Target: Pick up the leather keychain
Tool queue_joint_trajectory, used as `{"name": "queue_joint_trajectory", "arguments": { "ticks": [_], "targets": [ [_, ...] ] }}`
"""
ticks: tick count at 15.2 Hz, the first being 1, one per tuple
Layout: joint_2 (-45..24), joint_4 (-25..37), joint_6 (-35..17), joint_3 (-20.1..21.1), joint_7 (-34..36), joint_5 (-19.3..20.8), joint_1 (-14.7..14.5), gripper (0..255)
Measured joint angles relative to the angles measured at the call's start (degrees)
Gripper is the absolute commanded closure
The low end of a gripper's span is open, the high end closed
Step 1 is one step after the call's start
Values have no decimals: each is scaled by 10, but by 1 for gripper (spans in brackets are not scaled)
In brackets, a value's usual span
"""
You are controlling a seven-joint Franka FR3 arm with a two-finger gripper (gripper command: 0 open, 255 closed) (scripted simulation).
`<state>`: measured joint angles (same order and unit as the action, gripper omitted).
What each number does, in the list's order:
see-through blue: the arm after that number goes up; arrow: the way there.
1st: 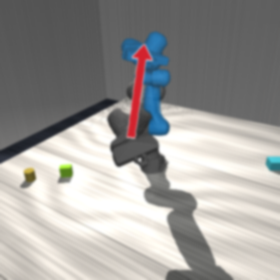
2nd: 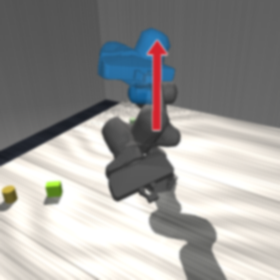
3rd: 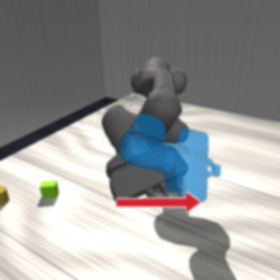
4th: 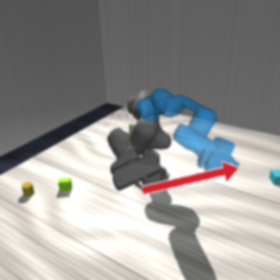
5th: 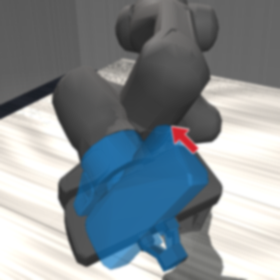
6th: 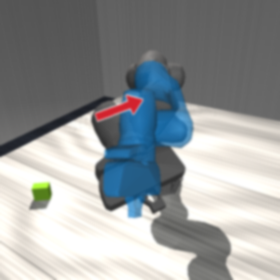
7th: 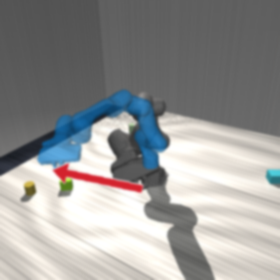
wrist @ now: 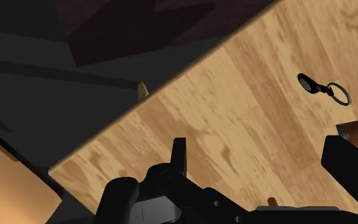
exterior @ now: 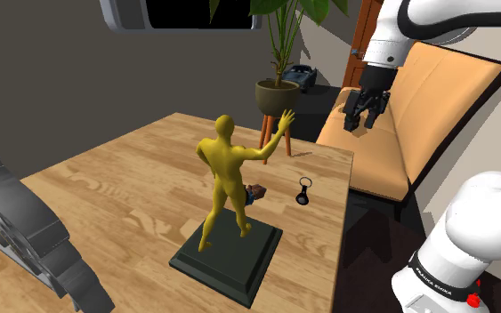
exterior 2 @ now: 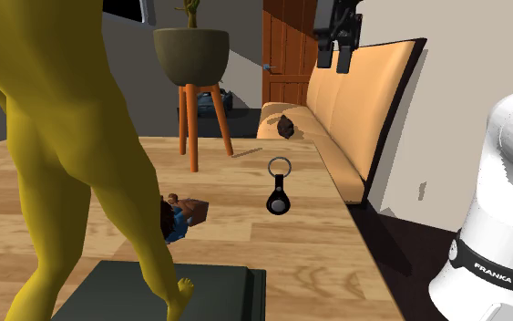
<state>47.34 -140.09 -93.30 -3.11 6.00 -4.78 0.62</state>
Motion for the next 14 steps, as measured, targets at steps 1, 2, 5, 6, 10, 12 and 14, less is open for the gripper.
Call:
{"name": "queue_joint_trajectory", "arguments": {
  "ticks": [1,2,5,6,10,12,14],
  "targets": [
    [0,0,0,0,0,0,0,0],
    [4,-8,-6,9,15,-5,2,0],
    [24,-46,-38,60,103,-36,10,0],
    [28,-58,-50,78,135,-47,13,0],
    [34,-96,-105,163,274,-97,23,0],
    [16,-100,-138,208,344,-120,31,0],
    [-5,-104,-174,254,412,-141,41,0]
  ]
}}
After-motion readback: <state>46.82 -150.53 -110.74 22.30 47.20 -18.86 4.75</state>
